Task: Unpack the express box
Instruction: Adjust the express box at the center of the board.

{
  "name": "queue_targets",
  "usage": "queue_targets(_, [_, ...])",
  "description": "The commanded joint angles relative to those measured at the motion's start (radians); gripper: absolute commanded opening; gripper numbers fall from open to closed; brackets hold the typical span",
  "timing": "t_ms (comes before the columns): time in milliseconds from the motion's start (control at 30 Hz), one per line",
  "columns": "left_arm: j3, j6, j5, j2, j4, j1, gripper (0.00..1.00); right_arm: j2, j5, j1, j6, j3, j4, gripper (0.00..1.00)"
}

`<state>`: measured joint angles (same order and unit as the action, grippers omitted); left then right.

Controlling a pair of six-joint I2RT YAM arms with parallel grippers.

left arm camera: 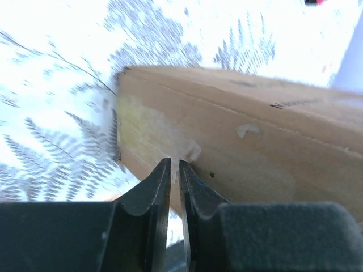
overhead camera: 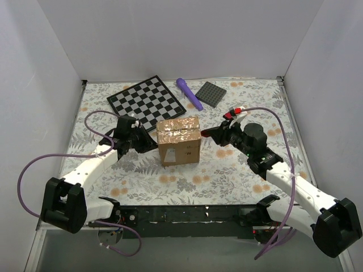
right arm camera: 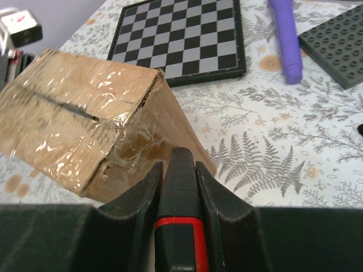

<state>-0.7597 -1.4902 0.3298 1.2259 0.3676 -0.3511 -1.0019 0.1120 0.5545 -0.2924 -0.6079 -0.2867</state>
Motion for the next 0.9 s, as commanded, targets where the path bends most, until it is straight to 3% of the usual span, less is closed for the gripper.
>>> queue_targets(0, [-0.062, 0.051, -0.166, 0.009, -0.009, 0.027, 0.14, 0.072, 0.161, 0.1, -0.09, 0.025, 0.052, 0.01])
queue_targets(100, [-0.073, 0.057, -0.21, 0.006, 0.01, 0.04, 0.24, 0.104, 0.147, 0.156, -0.079, 0.049, 0.069, 0.01])
queue_targets(233, [-0.089, 0.071, -0.27, -0.009, 0.039, 0.055, 0.3, 0.131, 0.106, 0.197, -0.065, 0.048, 0.127, 0.01])
queue_targets(400, [-0.098, 0.05, -0.472, -0.092, 0.105, 0.064, 0.39, 0.18, -0.28, 0.197, -0.079, 0.007, 0.259, 0.01])
queue_targets(600, [-0.064, 0.019, -0.515, -0.171, 0.1, 0.066, 0.45, 0.041, -0.495, 0.18, -0.087, -0.107, 0.228, 0.01])
queue_targets(733, [-0.038, 0.013, -0.488, -0.147, 0.106, 0.066, 0.45, -0.099, -0.468, 0.163, -0.036, -0.176, 0.117, 0.01])
queue_targets(867, [-0.016, 0.027, -0.488, -0.108, 0.054, 0.067, 0.46, -0.234, -0.367, 0.162, -0.008, -0.263, 0.121, 0.01])
